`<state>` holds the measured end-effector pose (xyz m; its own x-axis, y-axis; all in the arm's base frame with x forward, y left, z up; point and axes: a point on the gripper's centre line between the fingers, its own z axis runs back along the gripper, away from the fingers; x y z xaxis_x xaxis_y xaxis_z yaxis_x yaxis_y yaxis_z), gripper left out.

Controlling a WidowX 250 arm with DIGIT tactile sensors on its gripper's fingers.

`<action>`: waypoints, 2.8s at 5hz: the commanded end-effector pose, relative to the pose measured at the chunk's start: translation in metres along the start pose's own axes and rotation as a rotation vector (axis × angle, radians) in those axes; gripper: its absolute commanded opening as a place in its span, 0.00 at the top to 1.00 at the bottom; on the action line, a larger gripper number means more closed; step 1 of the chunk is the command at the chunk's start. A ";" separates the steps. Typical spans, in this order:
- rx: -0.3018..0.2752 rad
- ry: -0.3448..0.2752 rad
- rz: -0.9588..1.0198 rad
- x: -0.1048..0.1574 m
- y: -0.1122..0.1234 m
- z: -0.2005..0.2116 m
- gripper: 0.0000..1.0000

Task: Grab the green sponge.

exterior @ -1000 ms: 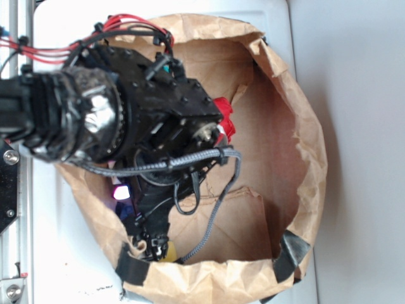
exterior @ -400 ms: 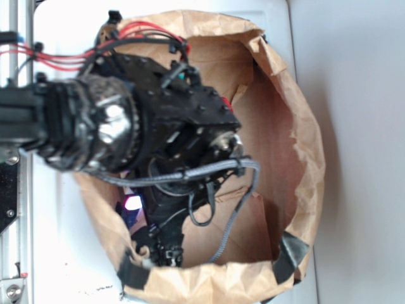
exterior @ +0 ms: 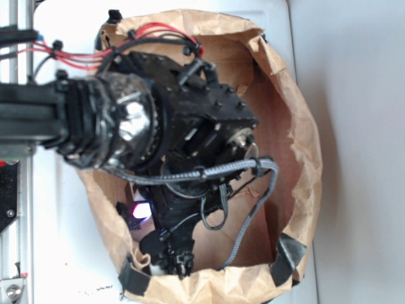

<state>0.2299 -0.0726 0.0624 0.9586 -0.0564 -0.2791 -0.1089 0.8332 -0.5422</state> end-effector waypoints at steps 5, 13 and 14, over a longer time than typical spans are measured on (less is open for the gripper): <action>0.059 -0.021 -0.027 0.022 -0.005 -0.019 1.00; -0.077 -0.063 -0.068 0.013 -0.007 0.051 1.00; -0.058 -0.054 -0.083 0.013 -0.006 0.046 1.00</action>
<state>0.2497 -0.0576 0.0833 0.9577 -0.0792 -0.2765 -0.1097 0.7880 -0.6058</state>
